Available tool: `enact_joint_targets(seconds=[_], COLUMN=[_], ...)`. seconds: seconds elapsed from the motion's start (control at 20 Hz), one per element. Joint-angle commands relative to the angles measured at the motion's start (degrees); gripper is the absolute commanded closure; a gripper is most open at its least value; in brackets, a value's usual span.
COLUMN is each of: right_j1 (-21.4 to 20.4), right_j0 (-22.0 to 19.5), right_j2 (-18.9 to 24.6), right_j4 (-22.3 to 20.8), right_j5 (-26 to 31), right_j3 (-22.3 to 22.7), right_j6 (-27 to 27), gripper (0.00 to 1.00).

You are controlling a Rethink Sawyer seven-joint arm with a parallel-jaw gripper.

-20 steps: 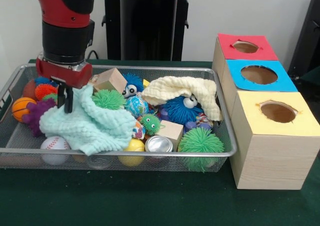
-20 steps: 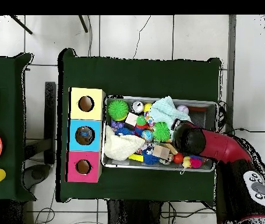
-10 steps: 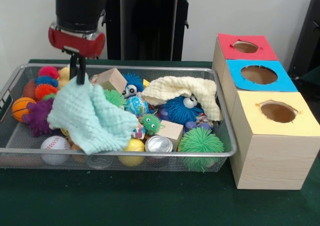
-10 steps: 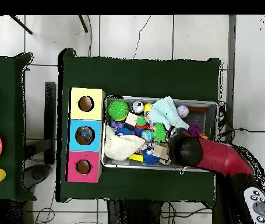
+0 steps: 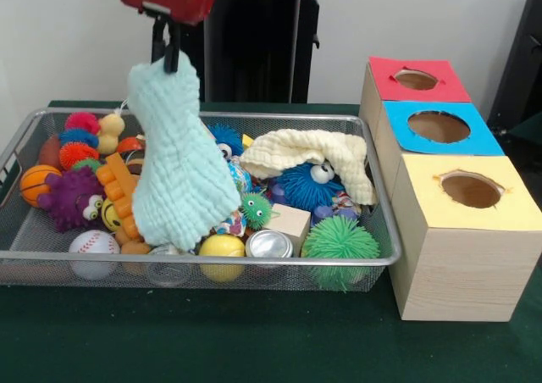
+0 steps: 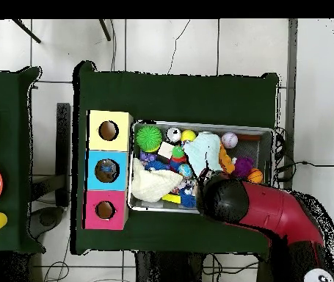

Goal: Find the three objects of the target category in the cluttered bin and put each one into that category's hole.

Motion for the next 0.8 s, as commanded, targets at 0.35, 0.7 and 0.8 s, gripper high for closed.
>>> enact_joint_targets(seconds=[0.35,0.7,0.8], right_j1=[-8.81,-11.81,-12.27], right_j0=[3.38,5.02,5.36], right_j2=[-1.35,-2.27,-2.47], right_j4=[2.84,4.20,4.40], right_j5=[2.68,2.48,2.46], right_j3=[13.38,17.22,17.61], right_j6=[6.15,6.76,6.83], gripper=[1.00,1.00,1.00])
